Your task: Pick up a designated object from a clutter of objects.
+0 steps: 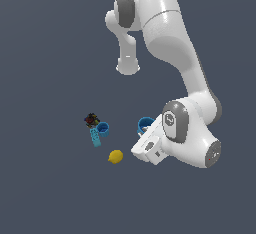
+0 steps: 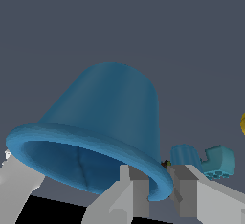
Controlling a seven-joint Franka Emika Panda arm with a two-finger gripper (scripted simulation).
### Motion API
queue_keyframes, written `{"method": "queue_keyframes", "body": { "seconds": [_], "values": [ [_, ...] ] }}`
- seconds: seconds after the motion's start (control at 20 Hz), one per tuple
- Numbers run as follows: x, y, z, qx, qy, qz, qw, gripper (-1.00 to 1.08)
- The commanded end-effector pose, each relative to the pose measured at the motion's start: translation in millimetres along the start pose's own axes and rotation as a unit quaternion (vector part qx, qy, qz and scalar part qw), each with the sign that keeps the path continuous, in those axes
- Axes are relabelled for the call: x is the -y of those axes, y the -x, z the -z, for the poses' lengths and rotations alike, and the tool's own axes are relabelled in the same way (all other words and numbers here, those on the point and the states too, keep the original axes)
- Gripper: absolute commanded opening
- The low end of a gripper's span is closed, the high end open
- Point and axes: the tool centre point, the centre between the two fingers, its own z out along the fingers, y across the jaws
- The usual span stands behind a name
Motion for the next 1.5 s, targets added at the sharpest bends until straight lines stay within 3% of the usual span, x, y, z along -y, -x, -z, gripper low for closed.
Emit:
{"method": "queue_keyframes", "body": {
  "seconds": [0.0, 1.0, 1.45],
  "values": [
    [2.7, 15.1, 9.5, -0.001, 0.001, -0.001, 1.0, -1.0],
    [40.3, 197.3, 115.3, -0.001, 0.0, -0.001, 1.0, -1.0],
    [48.4, 246.9, 146.8, -0.001, 0.0, -0.001, 1.0, -1.0]
  ]
}}
